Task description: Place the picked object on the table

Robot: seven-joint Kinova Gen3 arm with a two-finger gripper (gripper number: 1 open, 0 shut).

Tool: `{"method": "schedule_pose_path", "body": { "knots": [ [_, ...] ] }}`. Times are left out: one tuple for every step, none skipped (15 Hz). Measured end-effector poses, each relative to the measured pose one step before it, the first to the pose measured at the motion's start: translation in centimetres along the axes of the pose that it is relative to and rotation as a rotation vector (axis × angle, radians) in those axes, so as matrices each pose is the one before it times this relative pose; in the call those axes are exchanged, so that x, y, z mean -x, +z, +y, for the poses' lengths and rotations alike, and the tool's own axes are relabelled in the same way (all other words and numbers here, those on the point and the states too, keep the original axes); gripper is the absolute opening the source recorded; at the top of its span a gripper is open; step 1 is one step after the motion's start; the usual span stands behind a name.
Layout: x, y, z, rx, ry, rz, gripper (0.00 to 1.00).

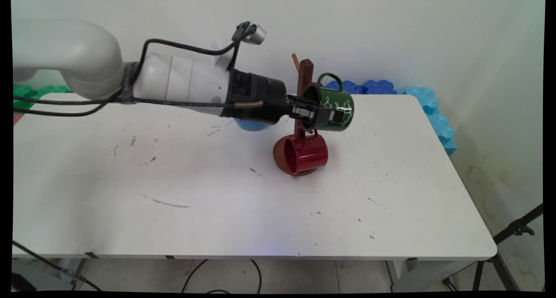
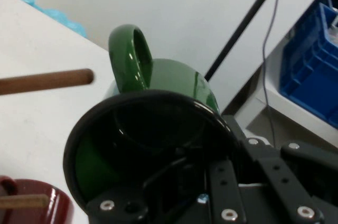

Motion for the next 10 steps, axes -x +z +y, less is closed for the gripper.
{"method": "schedule_pose_path", "body": {
  "knots": [
    [-0.045, -0.434, 0.290, 0.00646, 0.01121, -0.00915, 0.00],
    [-0.058, -0.466, 0.185, 0.00232, 0.01075, -0.00989, 0.00],
    [-0.036, -0.431, 0.069, 0.00011, 0.01180, -0.01034, 0.00],
    [-0.065, -0.527, 0.046, -0.00011, 0.01591, -0.01296, 0.00],
    [-0.115, -0.544, 0.002, -0.00083, 0.01849, -0.01576, 0.00],
    [-0.141, -0.509, -0.058, -0.00292, 0.01604, -0.01437, 0.00],
    [-0.080, -0.325, -0.061, -0.00243, 0.00926, -0.00895, 0.00],
    [-0.127, -0.498, -0.102, -0.00330, 0.01426, -0.01500, 0.00],
    [-0.096, -0.338, -0.102, -0.00314, 0.00904, -0.00905, 0.00],
    [-0.145, -0.542, -0.145, -0.00335, 0.01538, -0.01683, 0.00]
  ]
}}
